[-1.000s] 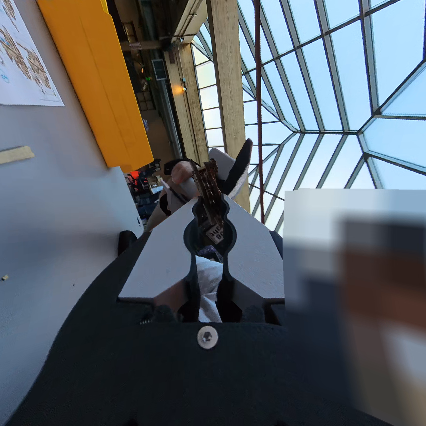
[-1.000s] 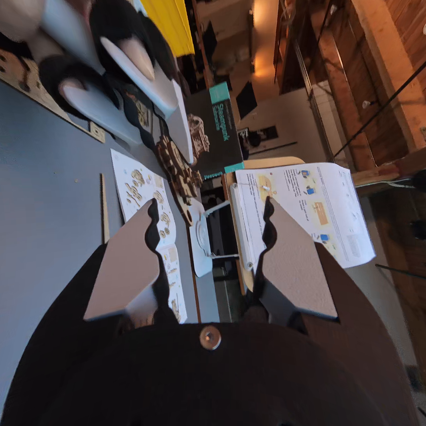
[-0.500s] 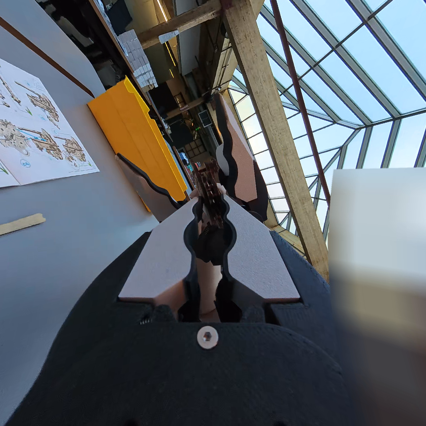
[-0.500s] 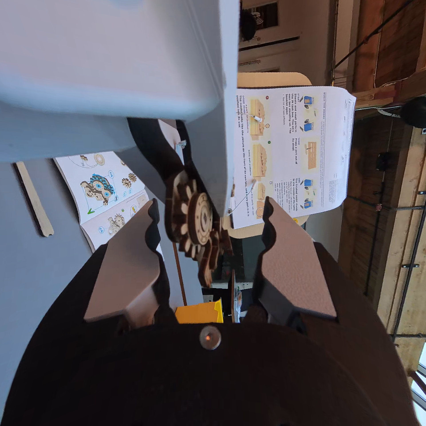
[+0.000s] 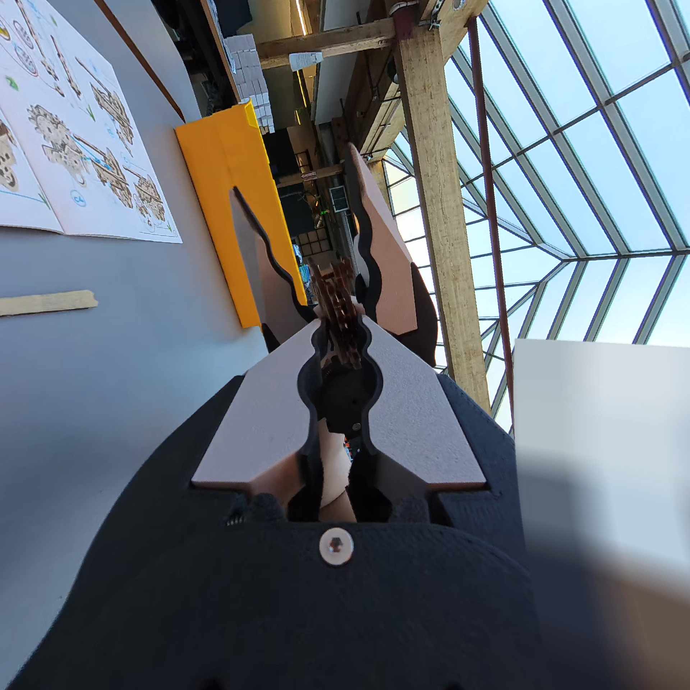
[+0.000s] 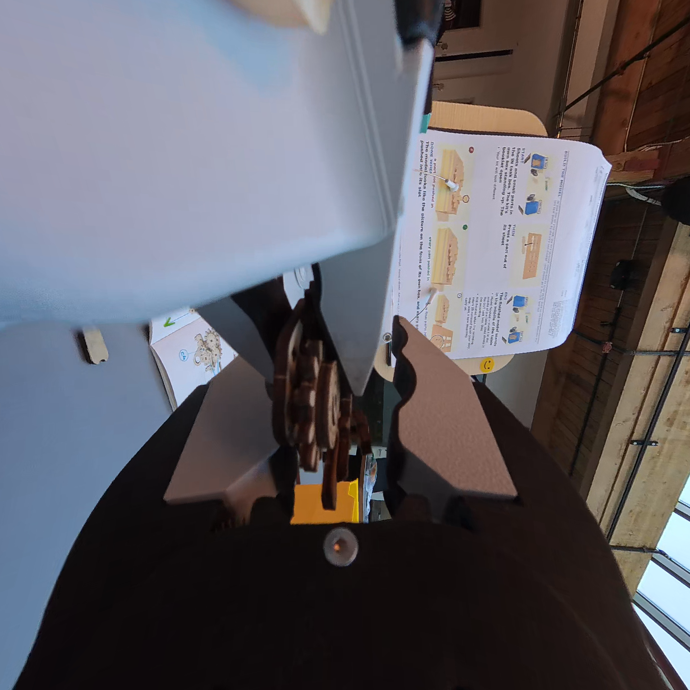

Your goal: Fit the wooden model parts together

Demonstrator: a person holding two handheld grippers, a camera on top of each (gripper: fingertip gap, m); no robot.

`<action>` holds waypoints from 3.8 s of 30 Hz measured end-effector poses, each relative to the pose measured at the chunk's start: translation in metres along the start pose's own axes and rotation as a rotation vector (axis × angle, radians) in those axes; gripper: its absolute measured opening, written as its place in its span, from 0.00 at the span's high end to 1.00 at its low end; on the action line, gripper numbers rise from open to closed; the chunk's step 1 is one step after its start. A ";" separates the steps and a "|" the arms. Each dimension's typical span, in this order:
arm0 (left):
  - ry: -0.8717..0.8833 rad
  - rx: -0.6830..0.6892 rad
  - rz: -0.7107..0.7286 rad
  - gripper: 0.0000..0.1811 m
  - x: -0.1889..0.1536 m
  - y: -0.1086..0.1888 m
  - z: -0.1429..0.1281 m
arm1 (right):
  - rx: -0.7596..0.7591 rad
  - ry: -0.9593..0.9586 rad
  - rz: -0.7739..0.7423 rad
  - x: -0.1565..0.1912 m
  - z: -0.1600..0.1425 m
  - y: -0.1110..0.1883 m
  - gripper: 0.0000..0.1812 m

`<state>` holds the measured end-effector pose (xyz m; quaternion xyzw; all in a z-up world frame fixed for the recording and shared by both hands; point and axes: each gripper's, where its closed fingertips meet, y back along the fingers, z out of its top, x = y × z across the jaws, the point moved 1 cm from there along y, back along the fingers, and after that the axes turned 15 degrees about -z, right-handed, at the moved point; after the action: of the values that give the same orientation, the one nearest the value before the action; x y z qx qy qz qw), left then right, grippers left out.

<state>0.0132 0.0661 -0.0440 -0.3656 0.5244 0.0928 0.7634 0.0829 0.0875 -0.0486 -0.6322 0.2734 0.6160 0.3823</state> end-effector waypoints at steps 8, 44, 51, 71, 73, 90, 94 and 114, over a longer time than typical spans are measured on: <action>0.017 -0.003 -0.004 0.93 0.002 -0.001 -0.002 | -0.007 -0.003 0.017 0.005 -0.001 0.000 0.77; -1.802 1.062 0.075 0.93 -0.063 -0.023 -0.060 | -0.328 -0.619 0.865 -0.024 0.050 0.101 0.74; -1.779 0.973 -0.015 0.93 -0.078 -0.029 -0.066 | -0.406 -0.632 0.781 -0.036 0.054 0.099 0.73; -1.916 1.028 -0.025 0.93 -0.074 -0.023 -0.073 | -0.528 -0.537 0.628 -0.044 0.063 0.103 0.77; -1.926 1.031 -0.026 0.93 -0.074 -0.023 -0.074 | -0.526 -0.537 0.622 -0.044 0.063 0.102 0.77; -1.946 1.006 -0.021 0.93 -0.078 -0.023 -0.071 | -0.519 -0.604 0.574 -0.052 0.065 0.097 0.80; -1.939 1.009 -0.020 0.93 -0.078 -0.023 -0.070 | -0.508 -0.614 0.586 -0.050 0.065 0.097 0.80; -1.855 1.039 0.002 0.93 -0.069 -0.022 -0.069 | -0.497 -0.619 0.594 -0.043 0.062 0.096 0.80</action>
<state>-0.0553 0.0220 0.0141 0.2195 -0.2871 0.1007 0.9270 -0.0349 0.0794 -0.0168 -0.3862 0.1602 0.9038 0.0911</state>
